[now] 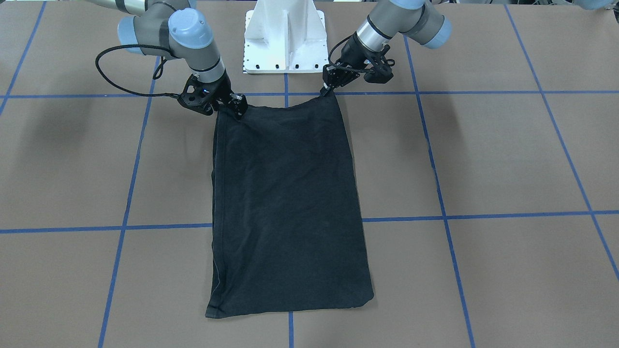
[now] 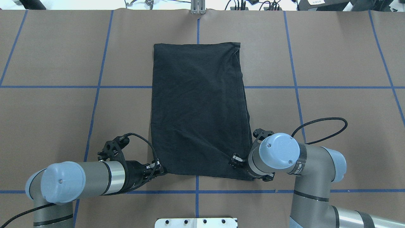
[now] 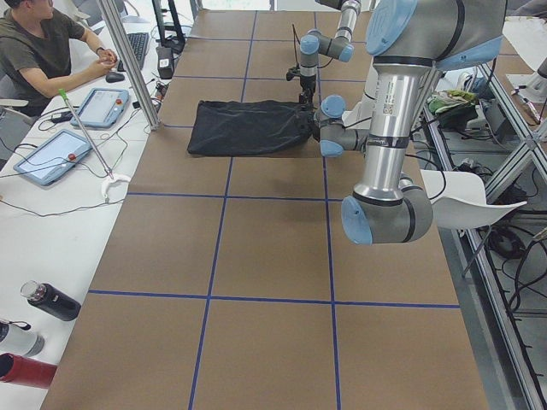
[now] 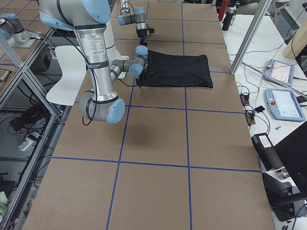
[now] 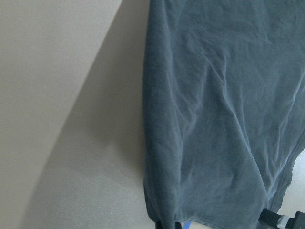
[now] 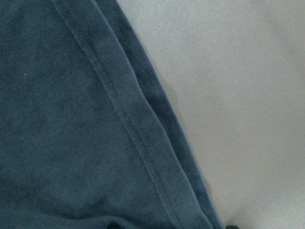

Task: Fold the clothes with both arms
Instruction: 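Grasp the other near corner with the right gripper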

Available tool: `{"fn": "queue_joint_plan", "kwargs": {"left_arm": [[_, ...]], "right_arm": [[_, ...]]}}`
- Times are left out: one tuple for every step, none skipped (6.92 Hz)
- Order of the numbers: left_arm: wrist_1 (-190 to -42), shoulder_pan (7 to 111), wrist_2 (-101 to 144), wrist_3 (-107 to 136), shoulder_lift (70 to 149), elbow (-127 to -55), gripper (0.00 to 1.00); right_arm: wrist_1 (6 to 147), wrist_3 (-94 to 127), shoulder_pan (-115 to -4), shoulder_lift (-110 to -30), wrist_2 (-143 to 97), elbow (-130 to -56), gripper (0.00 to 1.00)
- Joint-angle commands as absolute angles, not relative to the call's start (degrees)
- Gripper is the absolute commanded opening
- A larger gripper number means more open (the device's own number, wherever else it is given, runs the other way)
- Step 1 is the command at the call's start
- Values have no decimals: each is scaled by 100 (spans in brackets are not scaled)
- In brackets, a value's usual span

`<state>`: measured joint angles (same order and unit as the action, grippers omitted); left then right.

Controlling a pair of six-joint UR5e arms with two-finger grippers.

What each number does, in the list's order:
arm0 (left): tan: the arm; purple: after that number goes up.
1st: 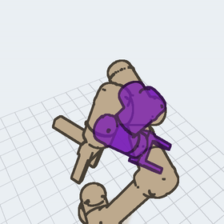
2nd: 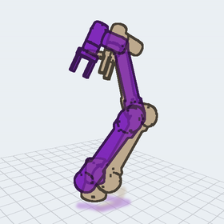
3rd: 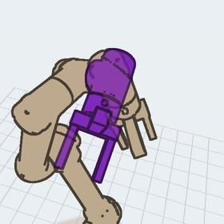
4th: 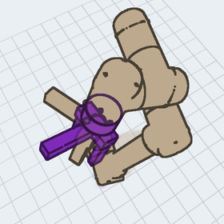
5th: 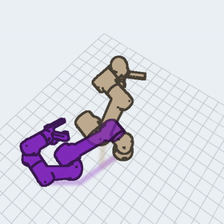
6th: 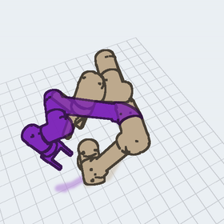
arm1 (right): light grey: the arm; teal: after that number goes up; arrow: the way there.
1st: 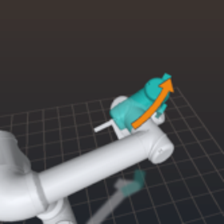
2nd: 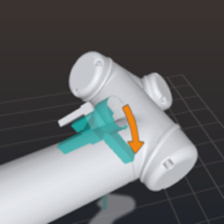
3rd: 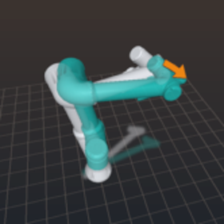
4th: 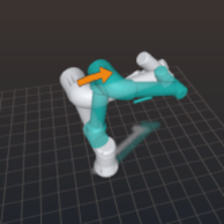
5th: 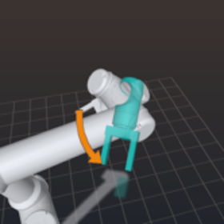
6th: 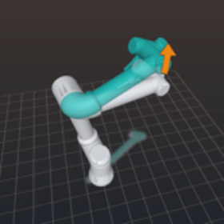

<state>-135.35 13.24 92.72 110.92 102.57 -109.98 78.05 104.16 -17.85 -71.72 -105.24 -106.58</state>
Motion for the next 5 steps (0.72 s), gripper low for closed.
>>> {"fn": "queue_joint_plan", "kwargs": {"left_arm": [[-13526,1336,9272,11092,10257,-11021,0],[-13526,1345,9272,11092,10257,-11021,0],[-13526,1345,9272,11092,10257,-11021,0],[-13526,1345,9272,11092,10257,-11021,0],[-13526,1345,9272,11092,10257,-11030,0]], "right_arm": [[7805,10406,-1784,-7137,-10529,-10652,58],[7805,10406,-1775,-7128,-10529,-10652,57],[7805,10406,-1775,-7119,-10538,-10652,56],[7805,10406,-1775,-7102,-10538,-10652,56],[7805,10398,-1775,-7102,-10538,-10661,52]]}}
